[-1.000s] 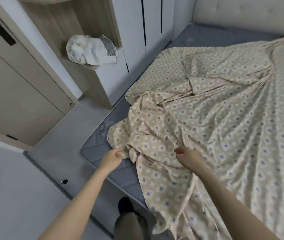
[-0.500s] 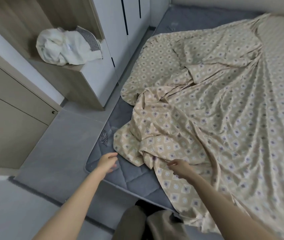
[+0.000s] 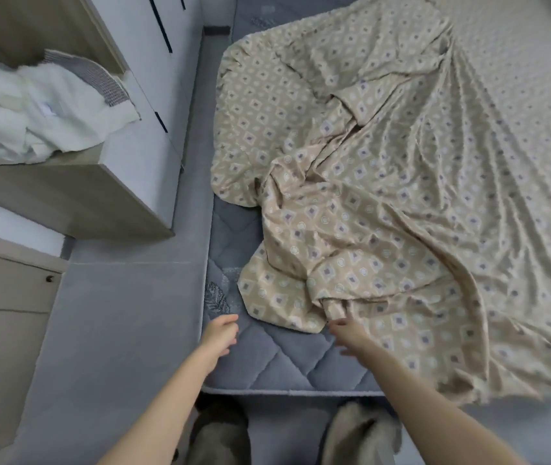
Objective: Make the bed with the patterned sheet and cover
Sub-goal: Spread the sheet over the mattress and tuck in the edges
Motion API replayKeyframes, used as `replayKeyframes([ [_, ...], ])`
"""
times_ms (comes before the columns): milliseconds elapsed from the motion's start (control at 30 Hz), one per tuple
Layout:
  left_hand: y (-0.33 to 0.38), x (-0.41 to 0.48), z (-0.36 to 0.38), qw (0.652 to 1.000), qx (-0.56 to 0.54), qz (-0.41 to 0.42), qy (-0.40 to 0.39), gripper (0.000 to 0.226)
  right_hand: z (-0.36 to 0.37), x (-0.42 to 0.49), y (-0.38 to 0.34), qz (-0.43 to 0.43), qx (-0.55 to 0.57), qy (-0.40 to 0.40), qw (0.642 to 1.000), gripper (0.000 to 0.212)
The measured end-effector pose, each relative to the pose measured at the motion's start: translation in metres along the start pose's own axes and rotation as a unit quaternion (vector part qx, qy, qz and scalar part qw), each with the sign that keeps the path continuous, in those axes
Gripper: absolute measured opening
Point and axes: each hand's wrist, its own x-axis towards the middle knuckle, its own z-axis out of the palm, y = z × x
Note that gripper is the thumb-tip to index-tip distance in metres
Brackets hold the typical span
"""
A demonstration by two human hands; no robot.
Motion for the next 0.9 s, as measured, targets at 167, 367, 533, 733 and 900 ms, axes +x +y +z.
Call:
replayKeyframes([
  [167,0.014,0.034,-0.027,0.99,0.109,0.066,-0.067,0.035,0.053,0.016,0.001,0.089,0.243,0.037,0.965,0.04],
  [367,0.016,0.065,-0.042,0.977,0.173,0.066,-0.105,0.034,0.085,0.05,0.004,0.121,0.387,0.069,0.912,0.047],
  [533,0.014,0.101,-0.047,0.971,0.207,0.051,-0.111,0.033,0.1,0.09,0.009,0.132,0.455,0.095,0.875,0.071],
  [733,0.023,0.124,-0.049,0.974,0.197,0.041,-0.106,0.031,0.11,0.107,-0.004,0.07,0.497,0.089,0.86,0.049],
  [900,0.046,0.132,-0.047,0.97,0.2,0.063,-0.119,0.035,0.124,0.076,-0.024,0.036,0.434,0.146,0.888,0.057],
])
